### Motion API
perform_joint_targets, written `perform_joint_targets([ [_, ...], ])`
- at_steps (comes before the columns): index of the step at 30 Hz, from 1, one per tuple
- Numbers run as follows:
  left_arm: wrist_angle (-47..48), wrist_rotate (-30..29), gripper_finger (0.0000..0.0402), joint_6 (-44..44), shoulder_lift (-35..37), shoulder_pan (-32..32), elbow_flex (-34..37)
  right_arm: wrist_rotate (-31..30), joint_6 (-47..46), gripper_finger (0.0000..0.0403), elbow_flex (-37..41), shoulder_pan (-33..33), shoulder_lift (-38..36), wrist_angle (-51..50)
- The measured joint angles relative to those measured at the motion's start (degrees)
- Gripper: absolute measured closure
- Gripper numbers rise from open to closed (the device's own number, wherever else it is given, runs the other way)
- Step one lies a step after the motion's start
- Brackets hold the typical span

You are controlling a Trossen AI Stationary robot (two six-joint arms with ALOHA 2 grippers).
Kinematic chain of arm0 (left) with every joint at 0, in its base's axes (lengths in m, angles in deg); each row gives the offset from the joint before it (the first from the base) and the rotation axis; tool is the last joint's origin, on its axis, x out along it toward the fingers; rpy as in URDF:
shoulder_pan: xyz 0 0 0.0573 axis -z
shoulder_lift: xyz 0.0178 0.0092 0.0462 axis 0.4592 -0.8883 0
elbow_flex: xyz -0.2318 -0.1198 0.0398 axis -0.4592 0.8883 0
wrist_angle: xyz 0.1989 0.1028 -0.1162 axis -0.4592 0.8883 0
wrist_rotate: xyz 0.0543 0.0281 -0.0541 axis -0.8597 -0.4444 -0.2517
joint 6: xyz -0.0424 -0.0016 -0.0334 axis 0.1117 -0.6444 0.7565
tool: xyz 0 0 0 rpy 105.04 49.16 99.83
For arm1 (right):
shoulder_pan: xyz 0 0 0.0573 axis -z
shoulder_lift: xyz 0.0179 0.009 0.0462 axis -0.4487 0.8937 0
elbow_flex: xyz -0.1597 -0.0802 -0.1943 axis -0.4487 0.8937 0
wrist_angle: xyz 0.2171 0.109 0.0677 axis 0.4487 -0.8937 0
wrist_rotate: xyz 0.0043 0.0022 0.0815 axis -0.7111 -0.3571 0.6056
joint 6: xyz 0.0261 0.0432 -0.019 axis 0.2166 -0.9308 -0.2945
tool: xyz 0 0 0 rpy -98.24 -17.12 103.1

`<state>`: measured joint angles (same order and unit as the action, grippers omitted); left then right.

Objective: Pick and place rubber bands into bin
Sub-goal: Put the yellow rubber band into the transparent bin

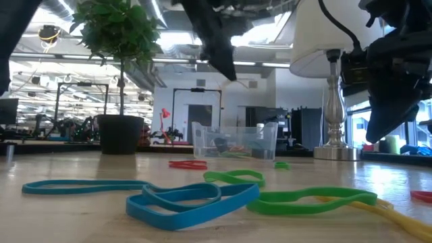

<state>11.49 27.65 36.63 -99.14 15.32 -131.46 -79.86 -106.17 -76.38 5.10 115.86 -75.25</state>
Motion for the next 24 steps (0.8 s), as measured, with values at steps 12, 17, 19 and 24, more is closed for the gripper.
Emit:
perform_joint_targets([
  [12,1.69,3.56,0.0399,-14.94,-16.35,-4.76,-10.40,-0.50,-11.45,0.0358,0.00,0.00,0.00,0.85],
  [17,2.86,3.56,0.0400,-15.25,-19.19,-6.72,-10.30,-1.05,-13.44,0.0358,0.00,0.00,0.00,0.81],
  [19,2.73,3.58,0.0400,-15.22,-20.15,-7.61,-10.30,-2.23,-14.08,0.0358,0.00,0.00,0.00,0.81],
  [24,3.53,1.55,0.0397,-15.27,-21.26,-8.36,-10.28,-5.09,-15.17,0.0358,0.00,0.00,0.00,0.76],
])
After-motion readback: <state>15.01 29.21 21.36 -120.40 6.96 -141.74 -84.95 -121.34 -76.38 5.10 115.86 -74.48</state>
